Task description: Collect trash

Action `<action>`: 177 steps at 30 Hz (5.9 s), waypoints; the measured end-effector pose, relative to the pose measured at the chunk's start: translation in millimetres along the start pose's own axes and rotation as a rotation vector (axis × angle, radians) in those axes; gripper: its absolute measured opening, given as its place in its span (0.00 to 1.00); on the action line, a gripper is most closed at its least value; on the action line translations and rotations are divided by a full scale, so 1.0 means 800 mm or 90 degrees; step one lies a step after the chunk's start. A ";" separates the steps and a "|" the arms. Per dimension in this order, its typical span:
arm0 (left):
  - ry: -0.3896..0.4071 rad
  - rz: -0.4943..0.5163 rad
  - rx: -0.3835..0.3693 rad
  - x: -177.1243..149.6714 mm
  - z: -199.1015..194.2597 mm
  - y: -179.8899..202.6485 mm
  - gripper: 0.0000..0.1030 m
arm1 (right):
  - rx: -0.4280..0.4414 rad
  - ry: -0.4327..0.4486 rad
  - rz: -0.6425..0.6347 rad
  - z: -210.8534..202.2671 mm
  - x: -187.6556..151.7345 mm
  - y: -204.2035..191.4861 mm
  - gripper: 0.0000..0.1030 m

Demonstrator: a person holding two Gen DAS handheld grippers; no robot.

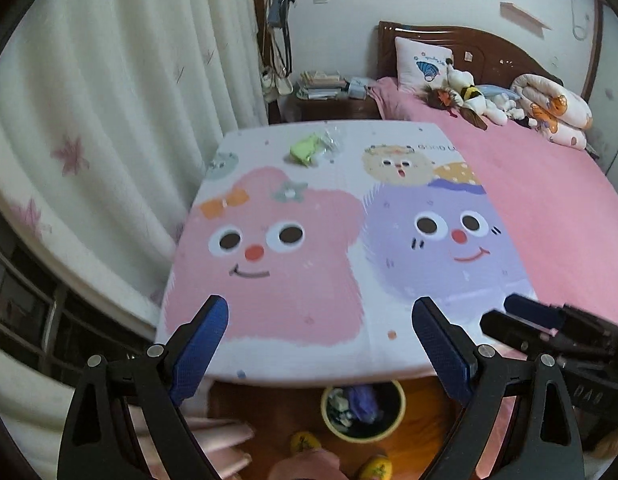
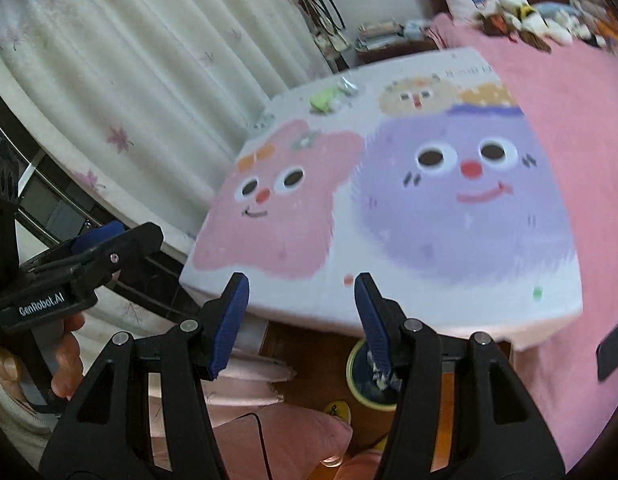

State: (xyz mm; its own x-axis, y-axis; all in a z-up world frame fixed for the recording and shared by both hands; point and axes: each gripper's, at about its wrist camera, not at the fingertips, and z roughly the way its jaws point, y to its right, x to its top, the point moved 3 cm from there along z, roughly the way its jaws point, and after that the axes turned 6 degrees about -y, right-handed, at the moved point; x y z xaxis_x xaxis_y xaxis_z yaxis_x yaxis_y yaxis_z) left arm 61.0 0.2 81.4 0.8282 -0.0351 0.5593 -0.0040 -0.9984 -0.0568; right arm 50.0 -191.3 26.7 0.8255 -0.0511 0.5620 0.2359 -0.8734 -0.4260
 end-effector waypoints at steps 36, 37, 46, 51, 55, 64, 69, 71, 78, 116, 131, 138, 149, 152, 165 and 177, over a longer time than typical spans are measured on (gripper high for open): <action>-0.130 0.083 -0.064 0.457 0.561 -0.166 0.76 | -0.224 -0.029 0.236 0.492 0.476 0.125 0.68; -0.132 0.080 -0.067 0.460 0.567 -0.169 0.76 | -0.229 -0.030 0.241 0.501 0.481 0.126 0.69; -0.149 0.098 -0.092 0.465 0.601 -0.154 0.76 | -0.310 -0.064 0.248 0.563 0.511 0.140 0.70; -0.168 0.118 -0.118 0.460 0.616 -0.121 0.76 | -0.306 -0.065 0.270 0.562 0.505 0.165 0.62; -0.198 0.128 -0.141 0.452 0.632 -0.091 0.76 | -0.292 -0.058 0.296 0.544 0.491 0.188 0.62; -0.246 0.130 -0.142 0.456 0.686 -0.040 0.69 | -0.230 -0.034 0.359 0.491 0.446 0.234 0.61; -0.251 0.133 -0.136 0.452 0.691 -0.025 0.39 | -0.178 -0.006 0.383 0.470 0.428 0.245 0.59; -0.254 0.118 -0.152 0.448 0.687 -0.023 0.26 | -0.167 0.002 0.387 0.462 0.420 0.244 0.58; -0.221 0.087 -0.176 0.419 0.634 -0.014 0.21 | -0.143 -0.004 0.367 0.440 0.394 0.230 0.41; -0.208 0.028 -0.172 -0.169 0.227 0.087 0.21 | -0.008 -0.126 0.106 0.113 -0.095 0.138 0.41; -0.332 0.084 -0.170 -0.366 0.418 0.093 0.21 | -0.109 -0.243 0.215 0.272 -0.279 0.221 0.41; -0.352 0.107 -0.172 -0.412 0.502 0.103 0.21 | -0.148 -0.274 0.231 0.369 -0.338 0.266 0.42; -0.313 0.091 -0.141 -0.408 0.535 0.078 0.87 | -0.177 -0.264 0.260 0.434 -0.350 0.281 0.54; -0.302 0.081 -0.122 -0.397 0.534 0.058 0.87 | -0.183 -0.259 0.253 0.432 -0.351 0.276 0.55; -0.222 0.025 -0.104 -0.337 0.423 0.022 0.87 | -0.204 -0.221 0.199 0.359 -0.318 0.206 0.63; -0.151 0.011 -0.084 -0.257 0.247 0.019 0.87 | -0.191 -0.162 0.157 0.219 -0.242 0.129 0.66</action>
State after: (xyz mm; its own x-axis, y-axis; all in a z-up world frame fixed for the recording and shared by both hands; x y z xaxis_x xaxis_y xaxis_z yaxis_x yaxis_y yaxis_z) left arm 1.6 0.9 -197.5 0.9353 -0.0564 0.3495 -0.0794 -0.9955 0.0518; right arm 4.1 -186.6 -250.3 0.9470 -0.1866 0.2615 -0.1106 -0.9536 -0.2799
